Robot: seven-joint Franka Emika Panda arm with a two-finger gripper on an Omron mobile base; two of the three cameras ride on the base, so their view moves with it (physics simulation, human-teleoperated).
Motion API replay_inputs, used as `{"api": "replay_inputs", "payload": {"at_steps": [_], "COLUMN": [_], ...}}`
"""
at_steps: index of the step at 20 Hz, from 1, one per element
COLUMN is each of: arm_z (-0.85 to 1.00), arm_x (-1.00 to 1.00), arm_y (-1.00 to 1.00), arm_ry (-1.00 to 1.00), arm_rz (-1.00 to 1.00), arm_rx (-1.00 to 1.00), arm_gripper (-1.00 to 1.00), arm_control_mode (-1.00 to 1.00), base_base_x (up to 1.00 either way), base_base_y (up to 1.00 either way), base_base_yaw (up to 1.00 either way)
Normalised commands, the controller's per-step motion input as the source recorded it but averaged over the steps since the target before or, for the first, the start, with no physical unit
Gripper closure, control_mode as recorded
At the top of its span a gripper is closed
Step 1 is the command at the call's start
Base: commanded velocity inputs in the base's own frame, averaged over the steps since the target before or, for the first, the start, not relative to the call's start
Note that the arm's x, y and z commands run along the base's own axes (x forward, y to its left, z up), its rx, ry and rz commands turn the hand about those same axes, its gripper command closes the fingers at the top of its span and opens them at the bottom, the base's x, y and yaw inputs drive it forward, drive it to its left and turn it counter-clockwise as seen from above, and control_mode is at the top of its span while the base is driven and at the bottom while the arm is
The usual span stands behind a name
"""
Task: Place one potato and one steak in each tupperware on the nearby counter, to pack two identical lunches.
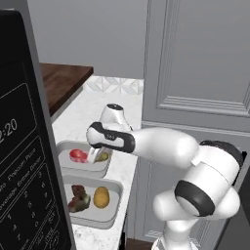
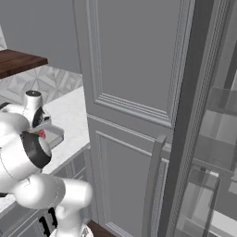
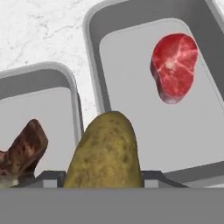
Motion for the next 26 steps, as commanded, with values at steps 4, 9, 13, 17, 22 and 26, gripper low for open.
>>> {"api": "replay_inputs", "payload": {"at_steps": [4,9,13,17,22,26], "arm_z": [-0.34,-0.31,-0.14,-0.26,-0.37,-0.34], "arm_x": [0.62,0.62,0.41,0.23,0.02,0.06], "arm_y": [0.20,0.26,0.41,0.29,0.14,0.00], "arm_ry": [-0.01,0.00,0.00,0.00,0.00,0.00], "arm_rz": [0.03,0.03,0.03,0.04,0.05,0.05], "arm_rx": [0.00,0.00,-0.02,-0.02,-0.02,0.00], "arm_gripper": [1.00,1.00,1.00,1.00,1.00,1.00], "arm_control_mode": [-1.00,-1.00,-1.00,-1.00,-1.00,-1.00], "base_base_x": [0.00,0.00,0.00,0.00,0.00,0.00], "base_base_y": [0.00,0.00,0.00,0.00,0.00,0.00], "base_base_yaw": [0.00,0.00,0.00,0.00,0.00,0.00]}}
